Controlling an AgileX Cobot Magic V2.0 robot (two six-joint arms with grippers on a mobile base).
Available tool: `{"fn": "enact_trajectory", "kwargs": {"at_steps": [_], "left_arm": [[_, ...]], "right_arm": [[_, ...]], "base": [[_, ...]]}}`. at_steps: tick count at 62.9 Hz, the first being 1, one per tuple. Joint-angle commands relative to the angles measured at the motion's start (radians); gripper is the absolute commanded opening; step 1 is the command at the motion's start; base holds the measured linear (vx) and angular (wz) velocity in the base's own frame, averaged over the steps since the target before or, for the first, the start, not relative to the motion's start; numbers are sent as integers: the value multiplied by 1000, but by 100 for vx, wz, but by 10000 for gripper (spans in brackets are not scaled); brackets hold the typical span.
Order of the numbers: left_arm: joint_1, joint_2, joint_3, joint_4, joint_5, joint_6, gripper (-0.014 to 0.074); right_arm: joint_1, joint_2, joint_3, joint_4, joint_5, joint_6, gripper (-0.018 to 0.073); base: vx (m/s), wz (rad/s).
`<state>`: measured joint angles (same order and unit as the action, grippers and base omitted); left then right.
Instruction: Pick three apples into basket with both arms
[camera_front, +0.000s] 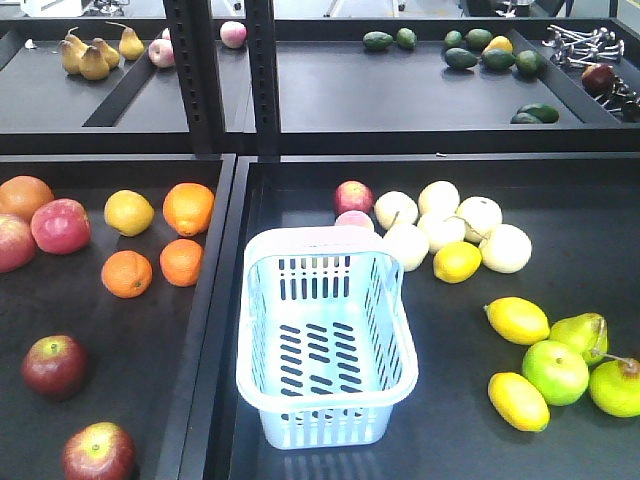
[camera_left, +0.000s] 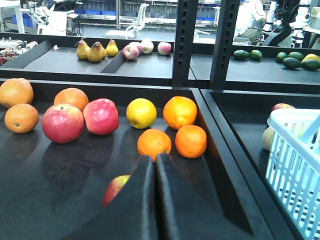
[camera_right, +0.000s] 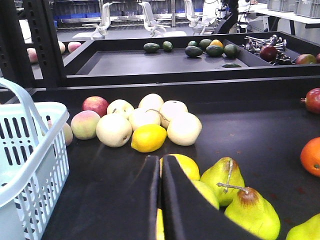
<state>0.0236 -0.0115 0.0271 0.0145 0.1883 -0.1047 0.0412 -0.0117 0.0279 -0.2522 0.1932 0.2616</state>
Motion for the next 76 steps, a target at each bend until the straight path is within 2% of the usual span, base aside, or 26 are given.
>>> {"fn": "enact_trajectory", "kwargs": {"at_steps": [1,10,15,23,26,30,41,44,52,59,64,76], "left_arm": [[-2,-16,4,0,-79,-8,-6],[-2,-16,4,-14,-104,-9,-6],[-2,-16,4,-127,-127,-54,-6],[-2,-16,4,-355,-149,-171,-6],[-2,-16,4,-413,-148,-188,-6],[-2,-16,4,-455,-148,-190,-6],[-2,-16,-5,-473,-147,-192,-6],[-2,-16,-6,-522,-150,-207,-6],[-2,-16,-6,-746,-143,-299,-6],[-2,-16,-7,-946,-142,-295,-6],[-2,-16,-22,-1030,-130,-277,-6],[-2,-15,-169,-1048,-111,-122,-6]], "right_arm": [[-7,-14,12,-12,-71,-8,-4],[-7,-14,12,-12,-71,-8,-4],[-7,-14,12,-12,-71,-8,-4],[-7,-14,12,-12,-71,-8,-4],[-7,-14,12,-12,-71,-8,-4],[-7,-14,12,-12,-71,-8,-4],[-7,-14,12,-12,-71,-8,-4],[-7,-14,12,-12,-71,-8,-4],[-7,-14,12,-12,-71,-8,-4],[-7,-14,12,-12,-71,-8,-4],[-7,-14,12,-12,-68,-8,-4],[-7,-14,12,-12,-70,-8,-4]], "base": [[0,0],[0,0],[0,0],[0,0],[0,0],[0,0],[0,0],[0,0],[0,0],[0,0],[0,0],[0,0]]}}
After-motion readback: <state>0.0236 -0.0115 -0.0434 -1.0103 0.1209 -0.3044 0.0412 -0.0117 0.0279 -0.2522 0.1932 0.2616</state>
